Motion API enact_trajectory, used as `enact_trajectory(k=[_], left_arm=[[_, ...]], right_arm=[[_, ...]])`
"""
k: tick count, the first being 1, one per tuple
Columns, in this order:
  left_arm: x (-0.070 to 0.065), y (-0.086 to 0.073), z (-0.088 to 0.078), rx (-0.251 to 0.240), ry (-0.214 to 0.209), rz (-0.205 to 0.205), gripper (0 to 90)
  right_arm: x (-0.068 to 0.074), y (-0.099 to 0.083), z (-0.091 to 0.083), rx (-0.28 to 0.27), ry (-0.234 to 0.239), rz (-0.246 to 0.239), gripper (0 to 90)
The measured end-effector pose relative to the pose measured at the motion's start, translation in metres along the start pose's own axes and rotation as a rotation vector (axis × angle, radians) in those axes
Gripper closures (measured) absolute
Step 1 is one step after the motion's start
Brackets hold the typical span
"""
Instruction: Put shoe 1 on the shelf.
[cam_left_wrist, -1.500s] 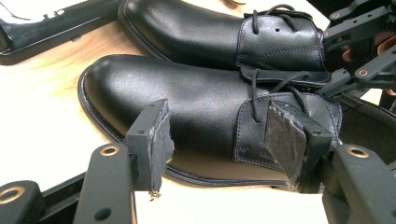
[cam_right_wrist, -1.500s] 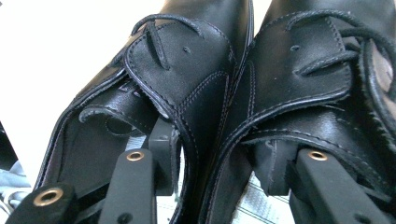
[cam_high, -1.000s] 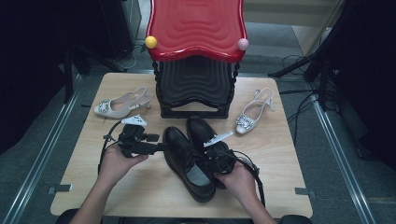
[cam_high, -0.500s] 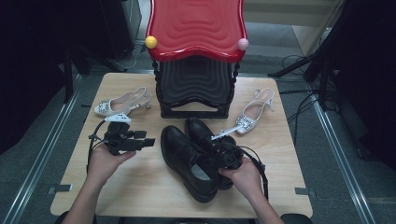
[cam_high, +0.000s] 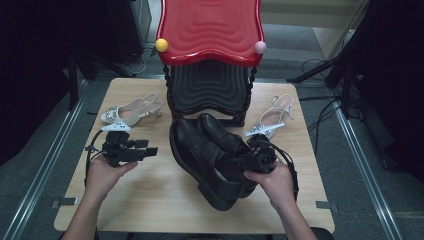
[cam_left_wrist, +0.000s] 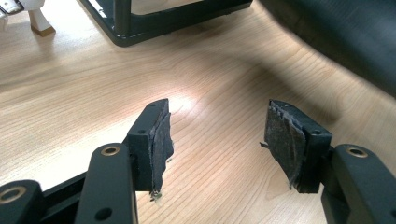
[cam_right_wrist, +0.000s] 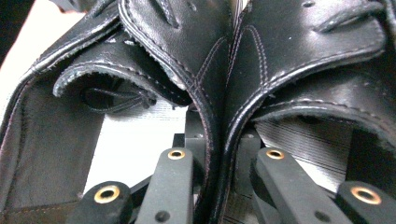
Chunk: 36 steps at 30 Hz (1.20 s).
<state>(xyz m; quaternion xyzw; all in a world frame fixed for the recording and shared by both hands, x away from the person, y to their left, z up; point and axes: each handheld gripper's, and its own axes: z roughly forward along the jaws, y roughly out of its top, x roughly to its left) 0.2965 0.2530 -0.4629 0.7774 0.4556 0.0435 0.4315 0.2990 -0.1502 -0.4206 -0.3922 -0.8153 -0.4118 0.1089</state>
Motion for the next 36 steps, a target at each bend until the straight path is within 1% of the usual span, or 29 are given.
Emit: enact_trajectory(k=[1,2,3,5,6,7,8,12,13,14,15,16,19,21,22,23,24,25,27,28,30,31,32,33,35,36], left_arm=[[-0.001,0.0,0.001,0.001,0.0,0.001,41.0],[-0.001,0.0,0.001,0.004,-0.005,0.001,41.0],[-0.002,0.0,0.001,0.005,-0.008,0.004,41.0],[-0.003,0.0,0.002,0.007,-0.006,0.006,41.0],[-0.003,0.001,0.004,0.007,-0.01,0.005,41.0],[-0.003,0.001,0.004,0.007,-0.01,0.005,41.0],[-0.004,0.001,0.005,0.01,-0.01,0.007,41.0],[-0.006,0.0,0.009,0.022,-0.015,0.019,41.1],[-0.008,0.0,0.011,0.028,-0.018,0.024,41.1],[-0.009,0.0,0.012,0.031,-0.016,0.028,41.2],[-0.009,0.0,0.012,0.031,-0.016,0.028,41.2],[-0.01,0.0,0.014,0.044,-0.026,0.035,41.2],[-0.011,0.0,0.017,0.048,-0.027,0.038,41.2],[-0.012,0.0,0.019,0.053,-0.032,0.042,41.2],[-0.012,0.0,0.019,0.053,-0.032,0.042,41.2],[-0.013,0.0,0.02,0.057,-0.034,0.045,41.3],[-0.013,0.0,0.02,0.06,-0.034,0.049,41.3],[-0.014,0.001,0.021,0.062,-0.04,0.049,41.4],[-0.014,0.001,0.021,0.064,-0.043,0.054,41.5],[-0.016,0.001,0.022,0.062,-0.048,0.055,41.6],[-0.016,0.001,0.022,0.061,-0.048,0.054,41.6],[-0.017,0.001,0.024,0.065,-0.05,0.06,41.6],[-0.017,0.001,0.024,0.065,-0.05,0.06,41.7],[-0.018,0.001,0.024,0.072,-0.053,0.062,41.7],[-0.018,0.001,0.025,0.073,-0.053,0.062,41.8],[-0.018,0.001,0.025,0.073,-0.053,0.062,41.8]], right_arm=[[0.003,0.007,-0.006,-0.019,0.002,0.001,82.4],[0.003,0.007,-0.006,-0.019,0.002,0.001,82.4],[0.004,0.017,-0.014,-0.045,0.0,-0.003,82.3],[0.005,0.019,-0.016,-0.051,-0.003,-0.002,82.3],[0.005,0.031,-0.022,-0.082,-0.023,-0.003,82.2],[0.004,0.037,-0.024,-0.097,-0.034,-0.002,82.3],[0.004,0.037,-0.024,-0.097,-0.034,-0.002,82.3],[-0.005,0.06,-0.028,-0.154,-0.059,0.035,82.3],[-0.009,0.07,-0.026,-0.185,-0.077,0.053,82.3],[-0.012,0.075,-0.025,-0.2,-0.082,0.063,82.3],[-0.012,0.075,-0.025,-0.2,-0.082,0.063,82.3],[-0.017,0.085,-0.022,-0.234,-0.098,0.083,82.3],[-0.02,0.096,-0.019,-0.277,-0.125,0.11,82.1],[-0.021,0.102,-0.016,-0.303,-0.167,0.114,82.3],[-0.021,0.102,-0.016,-0.303,-0.167,0.114,82.3],[-0.019,0.108,-0.015,-0.319,-0.212,0.115,82.2],[-0.019,0.108,-0.015,-0.319,-0.212,0.115,82.2],[-0.019,0.11,-0.014,-0.328,-0.227,0.113,82.2],[-0.023,0.115,-0.012,-0.347,-0.237,0.128,82.3],[-0.024,0.118,-0.009,-0.37,-0.242,0.147,82.2],[-0.024,0.12,-0.006,-0.376,-0.249,0.151,82.1],[-0.024,0.123,0.001,-0.379,-0.289,0.145,82.2],[-0.024,0.123,0.001,-0.379,-0.289,0.145,82.2],[-0.024,0.125,0.005,-0.378,-0.317,0.136,82.2],[-0.024,0.129,0.016,-0.387,-0.358,0.146,82.2],[-0.024,0.129,0.016,-0.387,-0.358,0.146,82.2]])
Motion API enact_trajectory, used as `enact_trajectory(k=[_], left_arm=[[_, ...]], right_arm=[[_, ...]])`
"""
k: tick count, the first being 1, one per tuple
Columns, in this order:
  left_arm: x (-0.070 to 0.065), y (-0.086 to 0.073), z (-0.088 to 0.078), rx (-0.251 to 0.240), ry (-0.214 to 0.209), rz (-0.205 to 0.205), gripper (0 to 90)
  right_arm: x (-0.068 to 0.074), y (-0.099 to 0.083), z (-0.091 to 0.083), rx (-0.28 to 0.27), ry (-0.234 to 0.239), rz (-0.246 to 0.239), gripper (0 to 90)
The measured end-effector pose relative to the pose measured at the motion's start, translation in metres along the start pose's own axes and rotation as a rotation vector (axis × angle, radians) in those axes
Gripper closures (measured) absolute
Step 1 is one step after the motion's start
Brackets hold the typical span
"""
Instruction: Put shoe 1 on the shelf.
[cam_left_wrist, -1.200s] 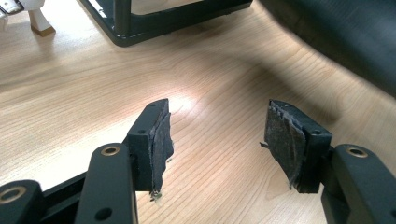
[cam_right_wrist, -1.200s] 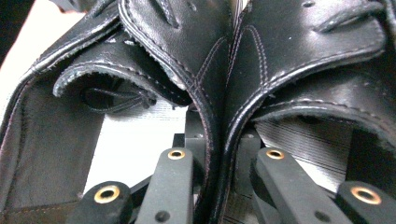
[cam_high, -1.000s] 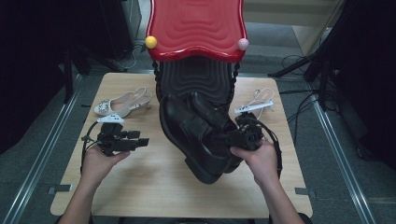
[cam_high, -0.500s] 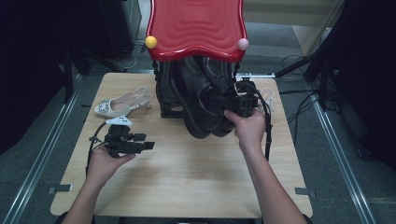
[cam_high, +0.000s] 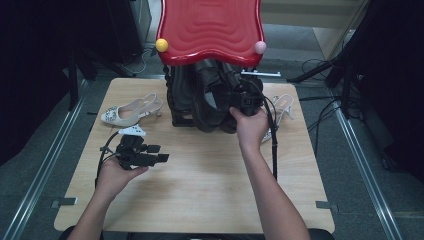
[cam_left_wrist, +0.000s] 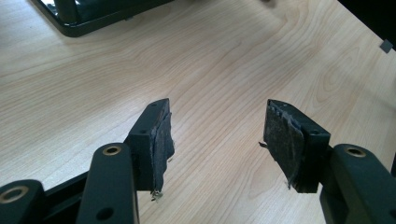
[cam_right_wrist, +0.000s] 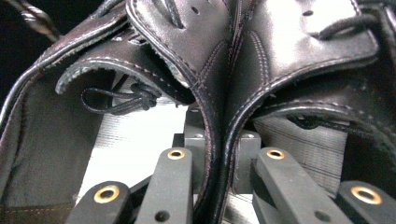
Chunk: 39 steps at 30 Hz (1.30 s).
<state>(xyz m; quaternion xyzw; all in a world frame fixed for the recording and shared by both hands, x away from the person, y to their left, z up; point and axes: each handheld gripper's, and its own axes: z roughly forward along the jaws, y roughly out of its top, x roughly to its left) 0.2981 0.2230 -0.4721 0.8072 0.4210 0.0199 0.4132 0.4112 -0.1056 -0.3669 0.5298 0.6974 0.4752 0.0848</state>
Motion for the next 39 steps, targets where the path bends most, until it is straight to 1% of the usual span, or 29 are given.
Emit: enact_trajectory(k=[1,2,3,4,5,6,9,10,11,14,16,21,23,24,25,27,28,29,30,31,32,33,34,35,37,39], left_arm=[[0.0,0.0,0.0,0.002,-0.002,-0.001,41.9],[0.0,0.0,0.001,0.002,-0.002,-0.001,41.9],[-0.001,0.0,0.001,0.003,-0.002,0.001,41.8],[-0.001,0.0,0.001,0.005,-0.004,0.001,41.9],[-0.001,-0.001,0.001,0.004,-0.011,-0.001,42.1],[-0.001,-0.001,0.001,0.004,-0.011,-0.001,42.3],[-0.002,-0.001,0.002,0.013,-0.006,0.01,42.3],[-0.003,-0.001,0.002,0.011,-0.008,0.007,42.3],[-0.003,-0.001,0.002,0.009,-0.009,0.006,42.4],[-0.003,-0.001,0.001,0.007,-0.01,0.006,42.4],[-0.003,-0.001,0.001,0.007,-0.012,0.01,42.4],[-0.003,0.0,0.001,0.007,-0.013,0.009,42.4],[-0.003,0.0,0.001,0.003,-0.016,0.007,42.4],[-0.003,0.0,0.001,0.003,-0.016,0.007,42.4],[-0.003,0.0,0.001,0.001,-0.018,0.007,42.4],[-0.003,0.0,0.001,0.003,-0.016,0.008,42.4],[-0.003,0.0,0.001,0.002,-0.017,0.011,42.4],[-0.003,0.0,0.001,0.002,-0.015,0.012,42.4],[-0.004,0.0,0.001,0.001,-0.011,0.012,42.4],[-0.004,0.0,0.001,0.002,-0.016,0.012,42.4],[-0.004,0.0,0.001,0.001,-0.02,0.009,42.4],[-0.004,0.0,0.001,-0.001,-0.019,0.01,42.4],[-0.004,0.0,0.001,-0.002,-0.019,0.01,42.4],[-0.004,0.0,0.0,-0.002,-0.019,0.008,42.4],[-0.003,0.0,0.0,-0.001,-0.019,0.008,42.4],[-0.003,0.0,0.0,-0.001,-0.018,0.008,42.4]], right_arm=[[-0.001,0.001,0.007,-0.012,-0.004,0.022,82.1],[-0.001,0.001,0.007,-0.012,-0.004,0.022,82.1],[0.003,0.002,0.011,-0.028,-0.023,0.026,82.1],[0.004,0.003,0.013,-0.036,-0.028,0.029,82.1],[0.004,0.003,0.016,-0.04,-0.027,0.038,82.0],[0.004,0.003,0.016,-0.04,-0.027,0.038,82.0],[0.008,0.002,0.023,-0.058,-0.034,0.061,82.0],[0.009,0.002,0.025,-0.063,-0.028,0.084,81.9],[0.007,0.001,0.03,-0.074,-0.014,0.117,81.9],[0.009,0.001,0.033,-0.075,-0.026,0.126,81.8],[0.012,0.001,0.036,-0.08,-0.043,0.116,81.8],[0.014,0.006,0.041,-0.099,-0.054,0.143,81.3],[0.019,0.009,0.047,-0.088,-0.082,0.144,79.3],[0.019,0.009,0.047,-0.088,-0.082,0.144,79.3],[0.021,0.009,0.051,-0.089,-0.083,0.133,78.1],[0.026,0.008,0.054,-0.073,-0.101,0.141,76.9],[0.029,0.008,0.055,-0.075,-0.111,0.134,76.6],[0.03,0.006,0.057,-0.076,-0.117,0.118,75.4],[0.03,0.006,0.057,-0.076,-0.117,0.118,75.4],[0.031,0.005,0.06,-0.076,-0.111,0.088,71.5],[0.031,0.005,0.06,-0.076,-0.111,0.088,71.5],[0.031,0.005,0.061,-0.067,-0.102,0.09,68.7],[0.03,0.004,0.063,-0.056,-0.066,0.081,66.0],[0.03,0.003,0.065,-0.046,-0.054,0.074,65.3],[0.035,-0.001,0.067,-0.063,-0.079,0.018,65.4],[0.034,0.0,0.067,-0.061,-0.071,0.022,64.3]])
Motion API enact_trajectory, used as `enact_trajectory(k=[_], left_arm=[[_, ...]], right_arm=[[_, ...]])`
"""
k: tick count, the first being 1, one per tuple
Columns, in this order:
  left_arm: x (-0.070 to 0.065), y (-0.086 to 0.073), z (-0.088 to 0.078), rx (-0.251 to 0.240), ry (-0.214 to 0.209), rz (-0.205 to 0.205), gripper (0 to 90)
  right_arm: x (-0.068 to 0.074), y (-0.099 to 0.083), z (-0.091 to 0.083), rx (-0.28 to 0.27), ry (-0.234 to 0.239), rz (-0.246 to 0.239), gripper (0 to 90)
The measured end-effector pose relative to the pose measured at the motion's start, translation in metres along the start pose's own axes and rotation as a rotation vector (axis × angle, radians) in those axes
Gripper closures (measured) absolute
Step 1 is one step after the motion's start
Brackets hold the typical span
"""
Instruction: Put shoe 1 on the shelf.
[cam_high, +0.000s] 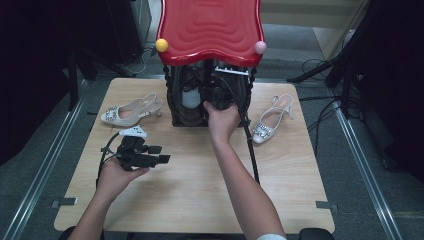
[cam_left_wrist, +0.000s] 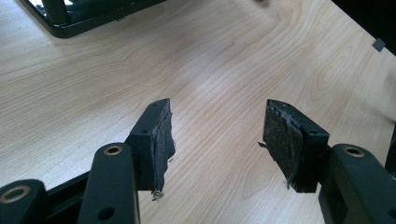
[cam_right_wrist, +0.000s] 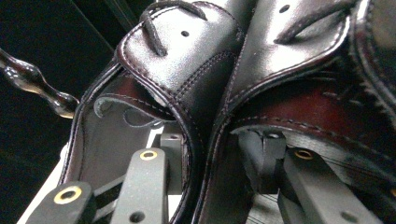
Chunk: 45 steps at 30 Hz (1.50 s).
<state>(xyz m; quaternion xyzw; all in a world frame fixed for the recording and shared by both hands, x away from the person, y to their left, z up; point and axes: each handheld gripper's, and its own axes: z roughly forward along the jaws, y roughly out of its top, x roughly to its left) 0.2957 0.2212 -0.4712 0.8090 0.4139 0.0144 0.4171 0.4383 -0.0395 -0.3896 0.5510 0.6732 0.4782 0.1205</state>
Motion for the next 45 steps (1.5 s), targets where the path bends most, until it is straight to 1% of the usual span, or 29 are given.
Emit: enact_trajectory(k=[4,6,8,10,12,14,15,16,17,19,20,22,23,24,25,26,27,28,30,32,33,34,35,38,39,41,42,44,45], left_arm=[[0.0,0.0,0.0,-0.006,-0.001,-0.003,42.4],[0.0,0.0,0.0,-0.004,0.0,-0.002,42.4],[0.0,0.0,0.001,0.0,0.0,-0.004,42.4],[-0.001,0.0,0.001,-0.001,0.001,-0.005,42.4],[-0.001,0.001,0.001,-0.002,0.001,-0.006,42.4],[-0.001,0.001,0.001,-0.003,0.001,-0.004,42.4],[-0.001,0.001,0.001,-0.002,0.001,-0.004,42.3],[-0.001,0.001,0.001,-0.001,0.002,-0.001,42.3],[-0.001,0.001,0.001,-0.003,0.004,0.001,42.4],[-0.001,0.001,0.0,-0.005,0.002,-0.003,42.4],[-0.001,0.001,0.0,-0.005,0.002,-0.002,42.4],[-0.001,0.003,0.0,-0.001,-0.001,0.003,42.5],[-0.001,0.004,-0.001,-0.003,0.002,0.002,42.8],[0.0,0.006,-0.002,-0.006,-0.004,0.0,42.7],[0.0,0.007,-0.003,-0.014,-0.005,0.003,42.7],[0.0,0.009,-0.004,-0.017,-0.011,0.005,42.8],[-0.001,0.01,-0.004,-0.02,-0.009,0.006,42.8],[-0.002,0.011,-0.004,-0.02,-0.011,0.015,42.9],[-0.005,0.014,-0.004,-0.028,-0.017,0.009,44.2],[-0.008,0.018,-0.004,-0.022,-0.018,0.012,45.4],[-0.01,0.021,-0.005,-0.02,-0.026,0.019,46.2],[-0.013,0.025,-0.006,-0.022,-0.039,0.034,46.4],[-0.015,0.027,-0.007,-0.029,-0.039,0.043,46.5],[-0.019,0.039,-0.009,-0.044,-0.042,0.058,47.6],[-0.019,0.043,-0.009,-0.042,-0.043,0.057,47.6],[-0.019,0.052,-0.008,-0.033,-0.047,0.046,47.6],[-0.019,0.056,-0.008,-0.034,-0.042,0.05,48.4],[-0.02,0.064,-0.01,-0.033,-0.04,0.058,49.6],[-0.02,0.069,-0.011,-0.035,-0.041,0.061,50.8]], right_arm=[[-0.003,0.002,-0.003,0.0,0.028,0.002,61.1],[-0.005,0.002,-0.005,-0.007,0.055,-0.002,56.4],[-0.006,0.003,-0.008,-0.004,0.07,-0.009,56.3],[-0.008,0.004,-0.012,-0.009,0.099,-0.001,56.4],[-0.009,0.005,-0.016,0.004,0.129,0.018,56.2],[-0.01,0.003,-0.018,0.0,0.133,-0.002,56.2],[-0.012,0.0,-0.02,-0.011,0.139,-0.006,56.2],[-0.012,0.0,-0.02,-0.011,0.139,-0.006,56.2],[-0.012,-0.002,-0.025,-0.023,0.145,-0.011,55.5],[-0.012,-0.003,-0.029,-0.023,0.149,-0.028,55.3],[-0.012,-0.003,-0.029,-0.023,0.149,-0.028,55.3],[-0.013,-0.004,-0.033,-0.005,0.165,-0.041,54.8],[-0.014,-0.005,-0.034,-0.002,0.169,-0.056,54.7],[-0.013,-0.006,-0.037,0.011,0.17,-0.059,54.6],[-0.014,-0.007,-0.039,0.011,0.169,-0.071,54.3],[-0.015,-0.008,-0.045,0.011,0.182,-0.077,53.6],[-0.015,-0.008,-0.045,0.011,0.182,-0.077,53.6],[-0.016,-0.008,-0.048,0.008,0.192,-0.083,53.2],[-0.017,-0.01,-0.055,0.01,0.219,-0.091,52.1],[-0.02,-0.013,-0.063,-0.002,0.252,-0.13,50.8],[-0.02,-0.015,-0.066,-0.003,0.256,-0.143,50.5],[-0.021,-0.016,-0.069,-0.004,0.262,-0.158,50.3],[-0.023,-0.018,-0.073,-0.008,0.279,-0.17,50.3],[-0.025,-0.022,-0.081,-0.006,0.305,-0.185,50.3],[-0.026,-0.024,-0.085,0.01,0.32,-0.196,50.4],[-0.027,-0.026,-0.087,0.02,0.329,-0.197,50.4],[-0.029,-0.028,-0.089,0.04,0.342,-0.204,50.4],[-0.03,-0.029,-0.09,0.045,0.346,-0.206,50.6],[-0.031,-0.03,-0.092,0.038,0.348,-0.206,51.1]])
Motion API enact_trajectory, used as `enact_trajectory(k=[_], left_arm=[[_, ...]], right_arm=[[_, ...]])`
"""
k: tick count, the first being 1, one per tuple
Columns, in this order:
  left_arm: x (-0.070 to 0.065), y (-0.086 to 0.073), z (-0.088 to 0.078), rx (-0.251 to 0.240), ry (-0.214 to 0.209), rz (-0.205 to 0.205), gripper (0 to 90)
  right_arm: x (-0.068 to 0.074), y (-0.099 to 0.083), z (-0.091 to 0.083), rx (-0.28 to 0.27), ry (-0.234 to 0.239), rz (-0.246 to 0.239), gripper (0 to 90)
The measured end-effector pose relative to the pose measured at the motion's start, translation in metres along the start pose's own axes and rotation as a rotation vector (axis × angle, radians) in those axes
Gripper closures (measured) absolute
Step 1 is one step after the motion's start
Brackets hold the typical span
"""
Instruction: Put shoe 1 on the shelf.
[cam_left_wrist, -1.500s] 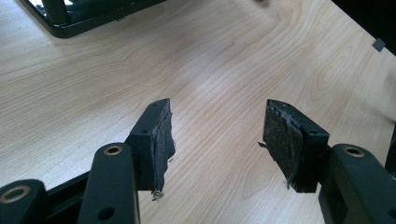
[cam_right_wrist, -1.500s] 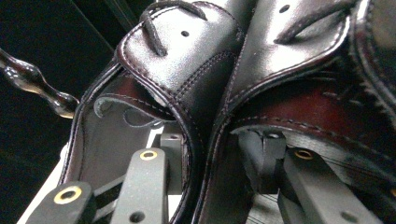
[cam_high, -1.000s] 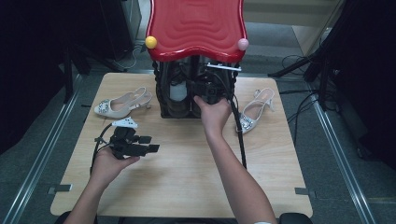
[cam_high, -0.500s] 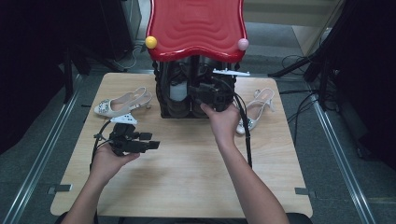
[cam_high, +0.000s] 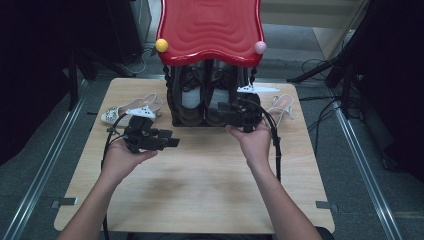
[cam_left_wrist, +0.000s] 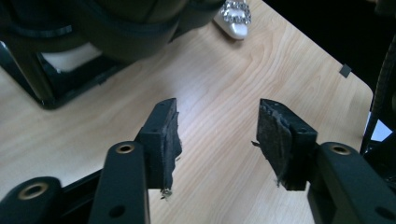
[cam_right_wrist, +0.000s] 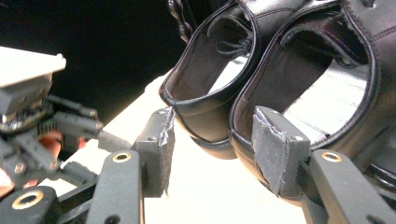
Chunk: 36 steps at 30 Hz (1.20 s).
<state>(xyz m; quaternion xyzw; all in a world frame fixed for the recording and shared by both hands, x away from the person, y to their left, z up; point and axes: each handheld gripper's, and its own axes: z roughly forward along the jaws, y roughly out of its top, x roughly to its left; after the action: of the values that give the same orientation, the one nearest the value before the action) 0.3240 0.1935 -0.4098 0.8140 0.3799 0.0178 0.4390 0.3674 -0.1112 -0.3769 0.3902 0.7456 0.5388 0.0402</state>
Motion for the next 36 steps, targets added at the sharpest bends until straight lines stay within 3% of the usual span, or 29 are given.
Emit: enact_trajectory(k=[7,9,10,13,17,23,26,28,31,36], left_arm=[[0.0,0.04,-0.009,-0.006,0.007,0.034,59.9],[0.001,0.049,-0.009,0.006,0.013,0.067,67.3],[0.002,0.053,-0.009,0.002,0.019,0.07,70.5],[0.007,0.065,-0.008,-0.021,-0.005,0.052,80.2],[0.003,0.083,-0.009,-0.038,-0.001,0.073,88.3],[-0.007,0.119,-0.011,-0.046,-0.006,0.12,89.4],[-0.011,0.14,-0.017,-0.068,-0.031,0.134,89.4],[-0.015,0.156,-0.022,-0.065,-0.008,0.161,89.5],[-0.018,0.175,-0.028,-0.076,0.004,0.167,89.7],[-0.021,0.205,-0.03,-0.085,0.015,0.188,89.7]], right_arm=[[-0.002,-0.009,-0.005,0.021,0.054,0.019,52.4],[0.0,-0.009,-0.005,0.037,0.058,-0.006,52.4],[0.001,-0.009,-0.005,0.036,0.053,-0.027,52.5],[0.001,-0.01,-0.005,0.039,0.071,-0.021,53.9],[-0.001,-0.012,-0.002,0.071,0.07,-0.047,56.3],[-0.003,-0.014,0.002,0.087,0.093,-0.046,60.3],[-0.005,-0.015,0.003,0.096,0.103,-0.04,62.6],[-0.006,-0.016,0.004,0.102,0.11,-0.039,64.8],[-0.008,-0.017,0.006,0.113,0.106,-0.042,75.6],[-0.014,-0.021,0.007,0.113,0.122,-0.019,85.0]])
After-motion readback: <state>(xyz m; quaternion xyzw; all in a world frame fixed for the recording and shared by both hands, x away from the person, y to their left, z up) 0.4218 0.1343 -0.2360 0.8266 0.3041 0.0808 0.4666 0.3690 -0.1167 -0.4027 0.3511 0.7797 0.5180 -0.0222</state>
